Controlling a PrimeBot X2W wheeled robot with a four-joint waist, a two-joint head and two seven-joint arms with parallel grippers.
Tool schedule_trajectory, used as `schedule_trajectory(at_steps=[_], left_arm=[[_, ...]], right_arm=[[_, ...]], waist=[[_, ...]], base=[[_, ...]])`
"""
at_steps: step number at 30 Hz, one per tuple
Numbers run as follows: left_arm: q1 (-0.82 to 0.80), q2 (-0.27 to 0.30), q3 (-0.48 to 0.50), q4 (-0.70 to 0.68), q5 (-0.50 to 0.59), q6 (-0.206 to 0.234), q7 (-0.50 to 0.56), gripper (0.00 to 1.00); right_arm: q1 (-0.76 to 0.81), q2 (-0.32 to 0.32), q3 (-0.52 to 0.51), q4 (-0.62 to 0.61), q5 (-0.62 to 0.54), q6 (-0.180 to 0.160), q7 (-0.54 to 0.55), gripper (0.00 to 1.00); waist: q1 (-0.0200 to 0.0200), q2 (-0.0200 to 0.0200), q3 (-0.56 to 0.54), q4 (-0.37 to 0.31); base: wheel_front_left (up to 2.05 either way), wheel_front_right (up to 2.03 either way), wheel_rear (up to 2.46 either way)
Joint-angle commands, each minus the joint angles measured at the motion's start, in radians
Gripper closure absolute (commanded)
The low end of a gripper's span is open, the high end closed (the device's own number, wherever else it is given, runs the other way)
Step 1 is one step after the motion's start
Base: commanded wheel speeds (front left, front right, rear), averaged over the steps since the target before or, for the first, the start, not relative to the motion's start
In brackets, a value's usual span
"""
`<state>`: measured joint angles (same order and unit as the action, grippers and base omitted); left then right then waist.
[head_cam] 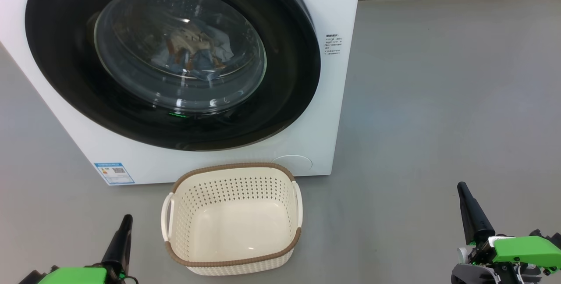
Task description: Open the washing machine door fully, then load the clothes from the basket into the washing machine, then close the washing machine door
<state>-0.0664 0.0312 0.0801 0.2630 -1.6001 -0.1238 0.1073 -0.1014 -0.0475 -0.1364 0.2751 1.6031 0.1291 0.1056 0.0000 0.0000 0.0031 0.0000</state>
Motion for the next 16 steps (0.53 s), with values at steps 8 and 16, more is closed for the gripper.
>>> schedule_trajectory(at_steps=[8, 16], left_arm=[[-0.042, 0.019, 0.034, -0.018, -0.008, -0.007, 0.006, 1.00], [-0.042, 0.019, 0.034, -0.018, -0.008, -0.007, 0.006, 1.00]], right_arm=[[-0.007, -0.003, 0.022, -0.030, 0.005, 0.002, 0.008, 1.00], [-0.007, -0.003, 0.023, -0.030, 0.005, 0.002, 0.008, 1.00]], waist=[[0.0000, 0.0000, 0.000, 0.000], [0.0000, 0.0000, 0.000, 0.000]], base=[[0.00, 0.00, 0.00], [0.00, 0.00, 0.00]])
